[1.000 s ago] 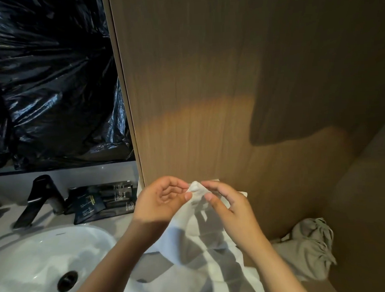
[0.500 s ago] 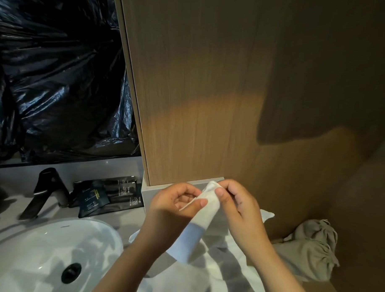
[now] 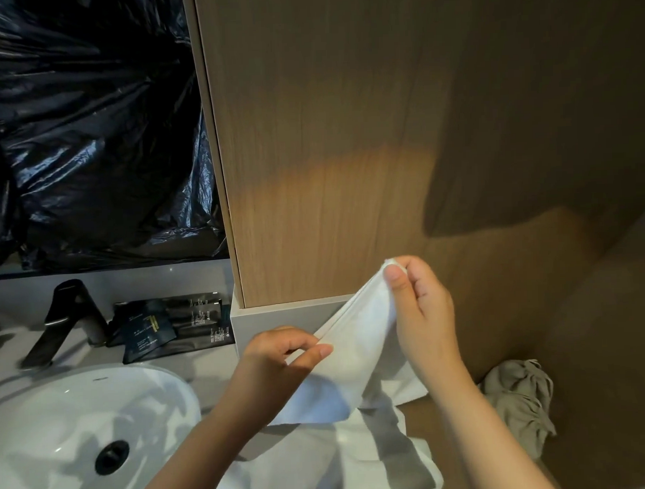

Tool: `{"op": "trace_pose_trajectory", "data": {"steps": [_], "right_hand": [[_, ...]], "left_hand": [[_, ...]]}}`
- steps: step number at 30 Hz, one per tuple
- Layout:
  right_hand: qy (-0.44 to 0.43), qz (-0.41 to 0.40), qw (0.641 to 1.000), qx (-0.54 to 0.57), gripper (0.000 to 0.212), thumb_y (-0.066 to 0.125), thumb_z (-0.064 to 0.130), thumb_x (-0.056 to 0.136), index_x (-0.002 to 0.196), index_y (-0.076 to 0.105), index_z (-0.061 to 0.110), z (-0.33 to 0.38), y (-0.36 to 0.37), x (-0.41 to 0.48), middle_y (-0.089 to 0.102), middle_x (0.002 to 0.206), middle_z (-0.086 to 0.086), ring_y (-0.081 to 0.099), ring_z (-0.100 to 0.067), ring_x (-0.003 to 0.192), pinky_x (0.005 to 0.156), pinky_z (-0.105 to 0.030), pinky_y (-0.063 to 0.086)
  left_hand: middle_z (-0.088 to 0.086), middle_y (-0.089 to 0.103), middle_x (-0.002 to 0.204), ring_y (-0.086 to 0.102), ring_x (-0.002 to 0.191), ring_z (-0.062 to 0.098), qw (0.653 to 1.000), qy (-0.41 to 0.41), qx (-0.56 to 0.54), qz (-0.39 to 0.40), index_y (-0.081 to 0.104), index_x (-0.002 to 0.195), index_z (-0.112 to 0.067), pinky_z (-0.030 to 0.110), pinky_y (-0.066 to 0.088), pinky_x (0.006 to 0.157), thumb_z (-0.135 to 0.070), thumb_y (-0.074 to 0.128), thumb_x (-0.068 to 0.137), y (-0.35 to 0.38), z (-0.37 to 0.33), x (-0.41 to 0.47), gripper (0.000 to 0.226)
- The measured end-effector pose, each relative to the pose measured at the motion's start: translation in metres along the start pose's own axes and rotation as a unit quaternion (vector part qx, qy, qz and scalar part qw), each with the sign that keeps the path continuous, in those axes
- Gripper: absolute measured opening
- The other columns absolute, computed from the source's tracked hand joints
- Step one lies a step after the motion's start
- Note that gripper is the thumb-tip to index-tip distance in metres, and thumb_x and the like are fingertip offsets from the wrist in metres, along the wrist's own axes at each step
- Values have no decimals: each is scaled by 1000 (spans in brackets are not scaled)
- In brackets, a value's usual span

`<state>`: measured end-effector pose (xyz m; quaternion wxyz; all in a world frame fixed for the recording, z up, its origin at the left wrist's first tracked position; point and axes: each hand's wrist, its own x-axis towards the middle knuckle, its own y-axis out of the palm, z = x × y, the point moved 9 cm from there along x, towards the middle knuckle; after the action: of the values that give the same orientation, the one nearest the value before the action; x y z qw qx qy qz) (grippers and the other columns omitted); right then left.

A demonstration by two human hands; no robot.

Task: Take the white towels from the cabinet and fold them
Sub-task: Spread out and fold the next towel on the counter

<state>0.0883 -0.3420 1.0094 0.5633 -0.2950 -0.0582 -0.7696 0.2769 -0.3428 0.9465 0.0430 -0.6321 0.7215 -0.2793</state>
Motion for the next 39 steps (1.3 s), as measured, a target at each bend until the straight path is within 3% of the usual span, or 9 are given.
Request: {"op": "trace_pose_trajectory", "data": {"steps": [12,16,20,23,25,28,30,35,39], "right_hand": [[-24,-73,996,-45,17,45,36,102,88,55,37,22,-43,65,58,83,21,57,8,85,67,-2,43],[-39,-86,994,-54,17,44,35,102,91,56,31,30,-55,81,57,84,18,55,9,81,67,-2,42],[-38,-112,991,-62,22,43,36,103,94,58,21,31,-70,93,56,82,16,54,10,78,66,-3,42],[-24,-146,987,-64,21,43,41,102,93,58,29,31,-86,103,57,84,18,54,13,80,67,-2,42],[-13,-158,985,-70,22,43,46,101,89,57,34,29,-96,111,58,86,17,55,14,81,67,-6,44],[6,-168,984,-61,36,43,51,99,119,60,27,25,-105,120,62,110,12,55,6,101,84,-15,45],[17,-186,982,-37,53,43,51,99,138,50,17,23,-112,126,59,120,10,55,-3,110,89,-19,44],[23,-228,973,-24,50,43,48,101,137,51,15,21,-126,137,55,113,9,53,-6,103,85,-21,39],[33,-246,969,-21,47,44,44,101,134,53,10,16,-129,138,52,104,10,49,-9,101,87,-27,37]], "left_hand": [[-15,65,73,57,71,-4,989,-50,135,46,74,75,-19,9,37,62,-30,68,88,-20,48,10,18],[-16,65,73,59,72,1,985,-53,156,51,74,76,-22,14,41,63,-32,64,90,-32,63,15,21],[-14,65,70,58,67,0,983,-65,170,18,72,72,-23,19,44,63,-36,62,90,-51,71,28,24],[1,61,58,55,54,11,982,-62,177,-4,70,66,-15,31,46,59,-37,63,90,-70,71,40,33],[4,61,56,51,48,10,982,-61,175,-25,71,66,-15,29,44,53,-38,63,88,-86,65,49,32],[-8,64,56,58,54,6,980,-41,182,-73,67,66,-33,23,44,52,-37,65,87,-111,43,68,22],[-6,64,60,59,58,8,978,-16,171,-118,69,67,-28,24,44,55,-34,68,86,-131,26,83,20],[-10,65,73,60,69,4,966,39,165,-196,70,82,-25,11,41,56,-31,69,86,-162,-9,103,7],[-3,67,74,62,71,12,962,52,121,-238,70,86,-27,17,46,60,-32,66,88,-172,-20,102,7]]}}
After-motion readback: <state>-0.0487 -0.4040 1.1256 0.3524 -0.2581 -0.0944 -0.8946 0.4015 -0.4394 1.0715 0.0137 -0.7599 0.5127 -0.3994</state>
